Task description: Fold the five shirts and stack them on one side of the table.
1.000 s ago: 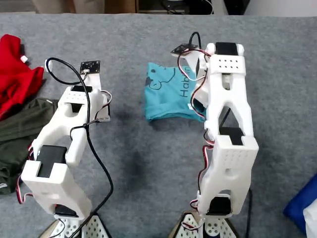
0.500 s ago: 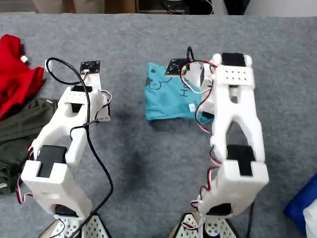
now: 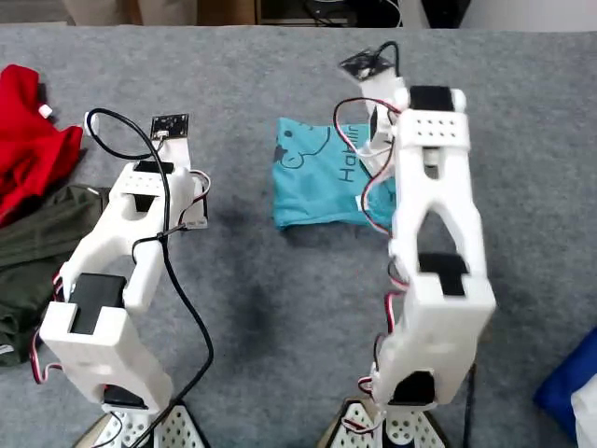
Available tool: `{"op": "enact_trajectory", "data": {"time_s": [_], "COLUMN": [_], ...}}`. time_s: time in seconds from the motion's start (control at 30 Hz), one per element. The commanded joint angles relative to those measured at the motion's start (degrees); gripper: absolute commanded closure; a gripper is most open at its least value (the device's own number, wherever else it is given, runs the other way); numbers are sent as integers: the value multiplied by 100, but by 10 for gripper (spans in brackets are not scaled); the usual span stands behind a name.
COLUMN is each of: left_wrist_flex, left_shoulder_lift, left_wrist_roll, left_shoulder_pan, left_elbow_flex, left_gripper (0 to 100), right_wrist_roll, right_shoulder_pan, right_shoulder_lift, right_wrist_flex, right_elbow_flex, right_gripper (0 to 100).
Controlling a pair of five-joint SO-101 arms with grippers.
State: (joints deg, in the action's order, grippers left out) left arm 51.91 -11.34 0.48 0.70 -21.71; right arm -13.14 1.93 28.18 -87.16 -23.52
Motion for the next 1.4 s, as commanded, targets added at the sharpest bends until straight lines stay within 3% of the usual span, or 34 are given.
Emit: {"op": "enact_trajectory", "data": {"time_s": [0.0,0.17,0.47,0.67,0.97,1.37], "left_wrist_flex": [-53,-53,-53,-53,-53,-53], "left_shoulder_lift": [286,286,286,286,286,312], "left_wrist_roll": [-9,-9,-9,-9,-9,-9], "left_shoulder_pan": [-26,-26,-26,-26,-26,-26], "left_elbow_flex": [9,9,9,9,9,9], "left_gripper": [980,980,980,980,980,980], "right_wrist_roll": [1099,1943,1952,1969,1934,976], "right_shoulder_pan": [40,-110,-567,-655,-567,75], "right_shoulder_lift": [848,2018,3741,4444,4778,4048], "right_wrist_flex": [-404,-914,-1178,-1178,-70,-281], "right_elbow_flex": [-1323,-3046,-5446,-6053,-6993,-7222], "right_gripper": [757,756,756,756,756,756]}}
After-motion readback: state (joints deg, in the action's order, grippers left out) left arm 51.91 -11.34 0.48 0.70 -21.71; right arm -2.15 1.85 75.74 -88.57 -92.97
